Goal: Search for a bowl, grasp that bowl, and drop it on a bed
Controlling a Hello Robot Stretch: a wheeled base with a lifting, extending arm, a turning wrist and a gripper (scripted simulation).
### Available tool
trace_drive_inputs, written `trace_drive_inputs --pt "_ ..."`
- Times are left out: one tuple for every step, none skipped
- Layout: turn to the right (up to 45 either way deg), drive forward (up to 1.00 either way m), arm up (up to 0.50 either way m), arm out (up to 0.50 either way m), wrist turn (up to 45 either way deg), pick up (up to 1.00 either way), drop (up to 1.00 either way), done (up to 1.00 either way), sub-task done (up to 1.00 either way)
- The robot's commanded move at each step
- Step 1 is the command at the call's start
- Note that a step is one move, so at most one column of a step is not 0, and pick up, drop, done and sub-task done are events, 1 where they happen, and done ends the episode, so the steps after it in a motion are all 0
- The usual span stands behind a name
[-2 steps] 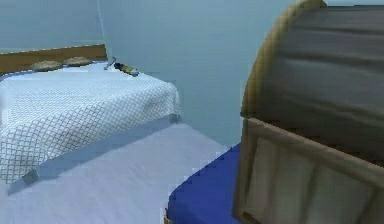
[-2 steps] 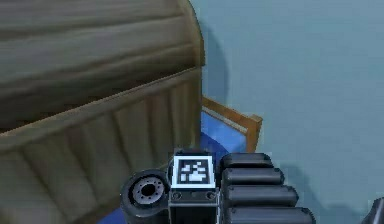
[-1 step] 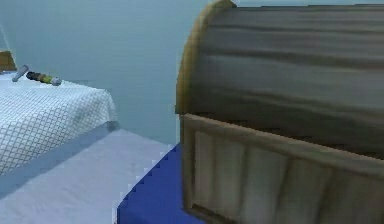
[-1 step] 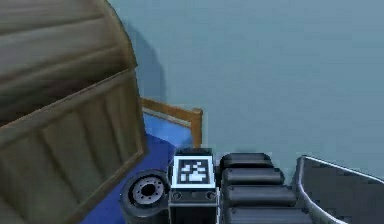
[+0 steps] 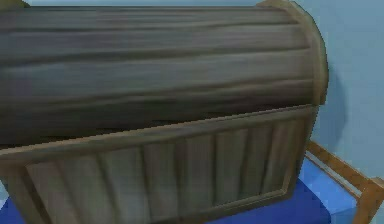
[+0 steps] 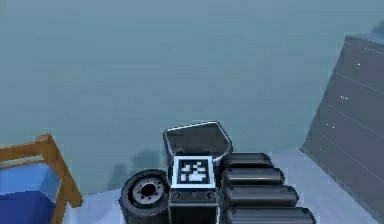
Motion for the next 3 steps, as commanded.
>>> trace_drive_inputs --pt "18.0 0.00 0.00 0.00 0.0 0.00 0.00 0.00 0.00" --pt "0.0 0.25 0.00 0.00 0.0 0.00 0.00 0.00 0.00" --pt "-45.0 0.00 0.00 0.00 0.0 0.00 0.00 0.00 0.00"
